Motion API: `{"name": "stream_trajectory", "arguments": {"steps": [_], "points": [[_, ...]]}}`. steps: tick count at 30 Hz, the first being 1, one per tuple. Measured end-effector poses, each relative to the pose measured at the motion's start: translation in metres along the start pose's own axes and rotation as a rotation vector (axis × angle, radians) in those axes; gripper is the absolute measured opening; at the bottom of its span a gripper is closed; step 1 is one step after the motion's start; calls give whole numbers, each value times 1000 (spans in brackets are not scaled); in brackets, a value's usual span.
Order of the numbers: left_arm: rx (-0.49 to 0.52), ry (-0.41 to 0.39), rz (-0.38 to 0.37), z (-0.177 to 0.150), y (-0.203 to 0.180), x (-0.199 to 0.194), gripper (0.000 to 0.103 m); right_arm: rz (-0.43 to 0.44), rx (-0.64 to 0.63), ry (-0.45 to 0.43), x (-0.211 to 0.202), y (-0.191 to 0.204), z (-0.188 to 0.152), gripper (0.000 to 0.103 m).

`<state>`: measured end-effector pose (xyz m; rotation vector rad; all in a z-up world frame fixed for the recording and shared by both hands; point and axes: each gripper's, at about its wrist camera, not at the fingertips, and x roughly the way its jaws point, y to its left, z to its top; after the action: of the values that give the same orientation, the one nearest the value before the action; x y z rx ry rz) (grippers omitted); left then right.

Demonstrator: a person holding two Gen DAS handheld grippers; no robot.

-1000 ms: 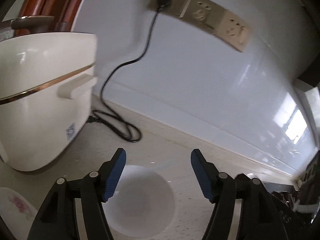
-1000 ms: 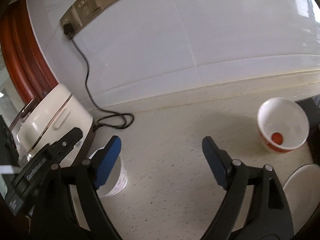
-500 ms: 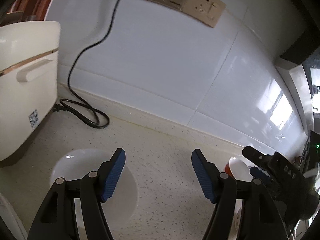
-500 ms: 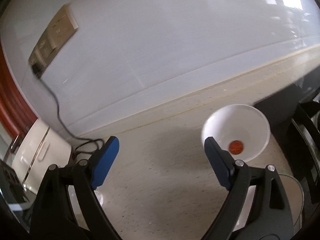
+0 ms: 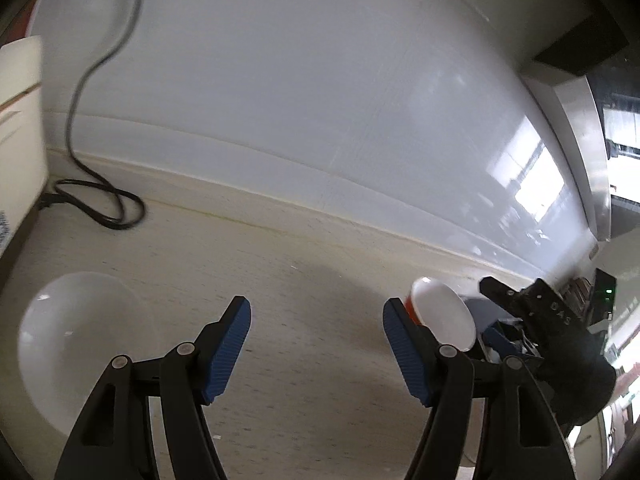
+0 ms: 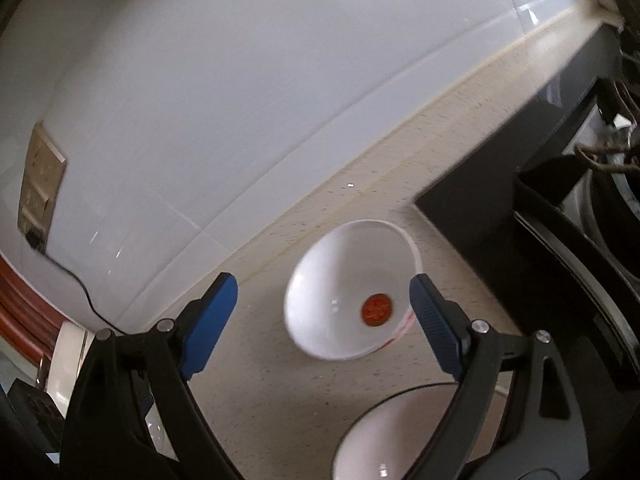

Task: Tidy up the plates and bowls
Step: 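Move both grippers to the red-rimmed white bowl by the stove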

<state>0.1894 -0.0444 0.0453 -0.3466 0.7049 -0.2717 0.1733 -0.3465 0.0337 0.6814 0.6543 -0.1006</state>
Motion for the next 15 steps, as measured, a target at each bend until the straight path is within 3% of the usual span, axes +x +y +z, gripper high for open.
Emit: {"name": "stream_trajectory", "arguments": {"steps": [9,15], "points": [[11,179,-117,2,-50,47,69,-4,92,125,16,-34,2,89],[14,243,-105,-1,-74,78,61,4,93,155,17,-39,4,89]]}}
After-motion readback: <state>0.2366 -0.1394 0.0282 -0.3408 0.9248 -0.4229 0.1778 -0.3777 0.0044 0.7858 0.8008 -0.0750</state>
